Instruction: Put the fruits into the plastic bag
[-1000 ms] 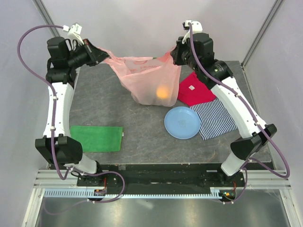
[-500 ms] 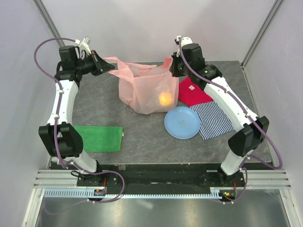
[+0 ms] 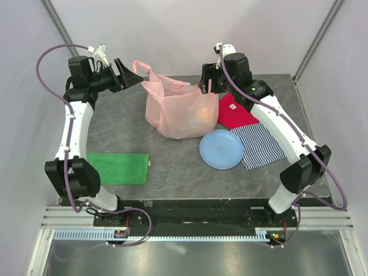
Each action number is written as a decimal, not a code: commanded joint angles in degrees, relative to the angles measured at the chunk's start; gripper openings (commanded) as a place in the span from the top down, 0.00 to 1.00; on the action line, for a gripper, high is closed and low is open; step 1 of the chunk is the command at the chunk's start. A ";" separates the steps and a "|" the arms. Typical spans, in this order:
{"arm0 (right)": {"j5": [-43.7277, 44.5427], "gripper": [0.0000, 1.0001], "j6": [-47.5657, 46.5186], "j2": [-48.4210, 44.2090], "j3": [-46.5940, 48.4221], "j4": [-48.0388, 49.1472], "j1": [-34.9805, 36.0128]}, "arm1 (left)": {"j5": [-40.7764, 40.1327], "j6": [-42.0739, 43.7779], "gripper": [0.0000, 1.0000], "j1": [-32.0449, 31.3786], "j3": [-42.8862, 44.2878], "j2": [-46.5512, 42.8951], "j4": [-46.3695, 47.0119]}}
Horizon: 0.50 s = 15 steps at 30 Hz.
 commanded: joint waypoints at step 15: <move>7.31 0.02 -1.81 -13.73 -6.27 1.38 -5.55 | -12.82 3.91 0.01 0.04 -8.33 -18.67 12.91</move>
